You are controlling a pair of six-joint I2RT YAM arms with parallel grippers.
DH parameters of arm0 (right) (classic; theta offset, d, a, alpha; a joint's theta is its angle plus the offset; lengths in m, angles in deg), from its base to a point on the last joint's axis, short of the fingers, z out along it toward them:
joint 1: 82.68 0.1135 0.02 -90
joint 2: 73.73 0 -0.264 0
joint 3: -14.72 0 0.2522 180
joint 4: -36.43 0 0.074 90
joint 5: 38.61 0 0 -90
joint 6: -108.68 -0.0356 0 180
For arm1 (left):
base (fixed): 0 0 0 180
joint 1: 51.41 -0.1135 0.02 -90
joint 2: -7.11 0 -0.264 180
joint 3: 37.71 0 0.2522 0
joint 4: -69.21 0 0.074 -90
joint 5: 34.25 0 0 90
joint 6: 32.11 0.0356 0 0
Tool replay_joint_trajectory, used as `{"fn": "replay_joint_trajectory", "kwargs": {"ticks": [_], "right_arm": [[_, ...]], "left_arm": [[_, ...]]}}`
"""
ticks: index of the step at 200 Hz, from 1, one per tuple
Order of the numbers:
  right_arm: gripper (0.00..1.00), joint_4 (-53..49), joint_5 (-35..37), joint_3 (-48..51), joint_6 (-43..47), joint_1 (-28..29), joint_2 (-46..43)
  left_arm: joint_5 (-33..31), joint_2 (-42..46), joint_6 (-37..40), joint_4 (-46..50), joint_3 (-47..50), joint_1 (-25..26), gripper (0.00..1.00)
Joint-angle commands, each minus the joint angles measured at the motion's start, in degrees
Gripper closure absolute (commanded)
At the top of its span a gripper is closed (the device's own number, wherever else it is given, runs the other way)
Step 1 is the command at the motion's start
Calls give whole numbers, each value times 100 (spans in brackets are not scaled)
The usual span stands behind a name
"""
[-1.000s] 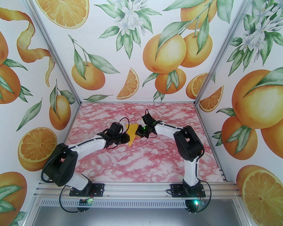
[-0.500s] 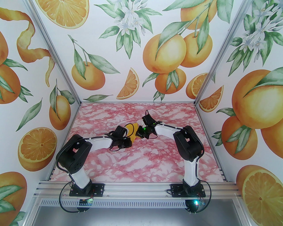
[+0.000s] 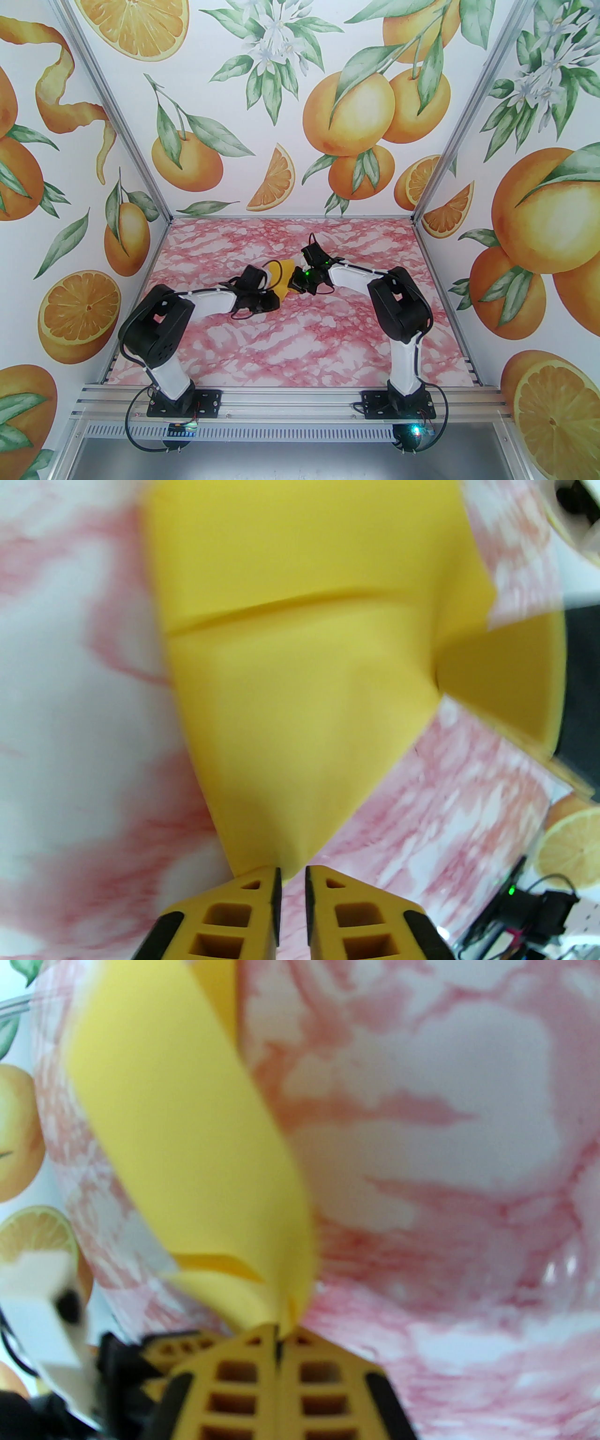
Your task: Fold a paper plane with a square sheet of paper (fold left side to right side)
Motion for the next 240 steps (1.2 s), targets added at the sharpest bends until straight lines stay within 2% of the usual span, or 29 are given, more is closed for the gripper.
{"fn": "replay_joint_trajectory", "kwargs": {"ticks": [1, 52, 87, 153, 188, 220, 240], "right_arm": [[100, -152, 64, -50, 86, 8, -73], [100, -268, 53, -155, 163, 9, -32], [100, -285, 39, -199, 165, 11, -2], [100, -339, 44, -279, 183, -3, 64], [100, -358, 53, -280, 200, -29, 70], [100, -326, 31, -291, 183, -30, 109], [100, -308, 27, -294, 182, -28, 104]], "left_arm": [[205, 158, 381, 119, -508, -205, 76], [479, -590, 735, 146, -981, -362, 77], [479, -733, 778, 118, -940, -359, 79], [362, -571, 790, 233, -891, -367, 79], [244, -130, 696, 234, -588, -362, 78], [11, 174, 348, 192, -293, -366, 77], [-52, -24, 261, 369, -337, -360, 78]]}}
